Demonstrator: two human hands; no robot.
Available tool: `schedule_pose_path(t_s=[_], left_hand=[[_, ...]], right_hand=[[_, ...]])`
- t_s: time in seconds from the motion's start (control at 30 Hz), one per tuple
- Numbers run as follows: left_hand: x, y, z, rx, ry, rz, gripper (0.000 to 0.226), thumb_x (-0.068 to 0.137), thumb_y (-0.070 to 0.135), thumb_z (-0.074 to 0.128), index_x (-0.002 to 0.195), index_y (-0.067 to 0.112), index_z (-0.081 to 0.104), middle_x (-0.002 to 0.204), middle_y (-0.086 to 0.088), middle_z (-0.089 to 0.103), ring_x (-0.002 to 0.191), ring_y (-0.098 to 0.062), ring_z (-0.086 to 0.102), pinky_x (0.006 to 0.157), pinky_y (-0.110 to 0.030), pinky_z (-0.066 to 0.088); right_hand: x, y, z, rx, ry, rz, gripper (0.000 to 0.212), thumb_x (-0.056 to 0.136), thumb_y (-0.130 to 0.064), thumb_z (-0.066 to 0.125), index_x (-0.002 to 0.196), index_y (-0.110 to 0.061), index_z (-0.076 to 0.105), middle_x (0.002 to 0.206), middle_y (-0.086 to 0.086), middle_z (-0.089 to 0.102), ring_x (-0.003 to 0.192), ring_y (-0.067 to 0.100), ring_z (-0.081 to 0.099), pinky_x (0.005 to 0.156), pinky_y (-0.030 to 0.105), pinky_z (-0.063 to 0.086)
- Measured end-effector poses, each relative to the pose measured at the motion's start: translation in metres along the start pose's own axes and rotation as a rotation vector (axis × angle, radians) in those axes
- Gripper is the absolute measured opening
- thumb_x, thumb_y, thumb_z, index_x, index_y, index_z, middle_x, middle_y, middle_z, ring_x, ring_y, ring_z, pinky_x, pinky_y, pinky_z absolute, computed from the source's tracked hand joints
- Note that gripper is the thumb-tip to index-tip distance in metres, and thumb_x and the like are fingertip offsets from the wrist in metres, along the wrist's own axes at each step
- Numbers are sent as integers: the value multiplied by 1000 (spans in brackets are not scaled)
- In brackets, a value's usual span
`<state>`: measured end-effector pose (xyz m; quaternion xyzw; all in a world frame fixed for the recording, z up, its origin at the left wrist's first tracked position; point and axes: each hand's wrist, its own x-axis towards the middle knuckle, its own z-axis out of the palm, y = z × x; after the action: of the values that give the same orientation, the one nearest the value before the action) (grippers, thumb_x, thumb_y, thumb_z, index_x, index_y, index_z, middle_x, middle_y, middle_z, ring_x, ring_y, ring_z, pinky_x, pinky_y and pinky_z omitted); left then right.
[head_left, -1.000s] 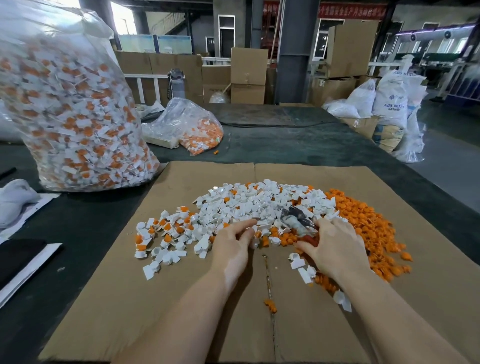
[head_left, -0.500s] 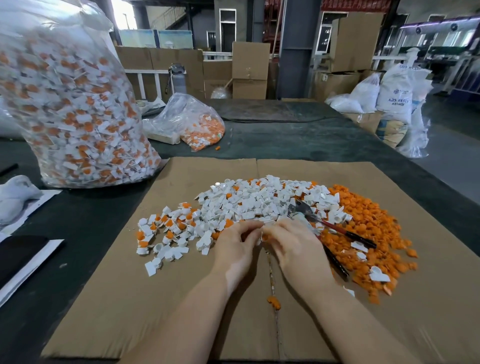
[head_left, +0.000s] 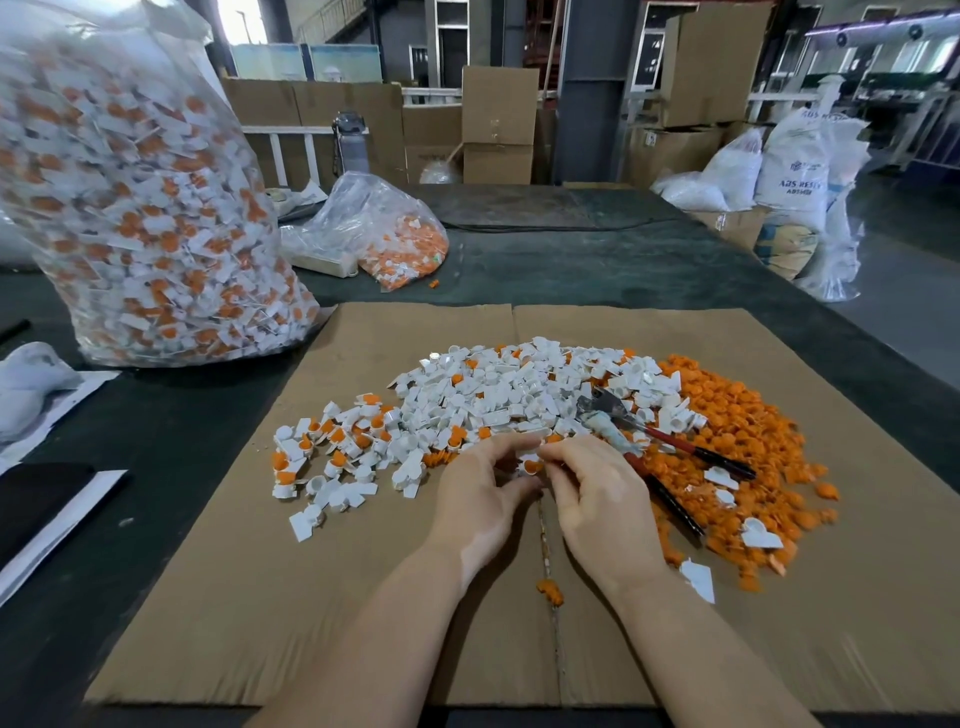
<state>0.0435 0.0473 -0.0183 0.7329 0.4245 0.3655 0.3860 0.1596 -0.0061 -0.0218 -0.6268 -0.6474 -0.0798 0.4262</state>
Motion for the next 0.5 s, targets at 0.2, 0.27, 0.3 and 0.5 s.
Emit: schedule_pose_path(t_s=[0.2, 0.27, 0.3, 0.5], left_hand=[[-1, 3, 0, 67, 25, 32, 33, 82, 7, 69, 112, 21, 68, 96, 17, 60, 79, 9, 51, 77, 3, 36], [-1, 4, 1, 82, 29, 43, 34, 81, 6, 70, 111, 21, 69, 96, 19, 59, 80, 16, 48, 74, 7, 31], [-1, 4, 1, 94, 27, 46, 34, 80, 7, 71, 111, 21, 69, 97, 20, 59, 80, 18, 47, 72, 8, 30], [0, 2, 0, 94, 103, 26, 26, 87, 12, 65, 106, 29, 64, 93, 12, 59, 79, 0, 54, 69, -3, 38]], right_hand=[[0, -1, 0, -19, -43, -12, 7, 77, 1, 72, 81, -5, 69, 79, 5, 65, 79, 20, 61, 74, 20, 44], [1, 0, 1, -31, -32, -13, 7, 76, 2, 72, 77, -4, 67, 76, 6, 64, 76, 21, 60, 73, 20, 41], [1, 0, 2, -34, -28, -14, 7, 76, 2, 72, 77, -4, 67, 75, 6, 63, 76, 22, 60, 73, 20, 41], [0, -2, -2, -62, 43, -28, 5, 81, -8, 70, 85, -6, 68, 82, 4, 65, 82, 19, 61, 75, 27, 50]])
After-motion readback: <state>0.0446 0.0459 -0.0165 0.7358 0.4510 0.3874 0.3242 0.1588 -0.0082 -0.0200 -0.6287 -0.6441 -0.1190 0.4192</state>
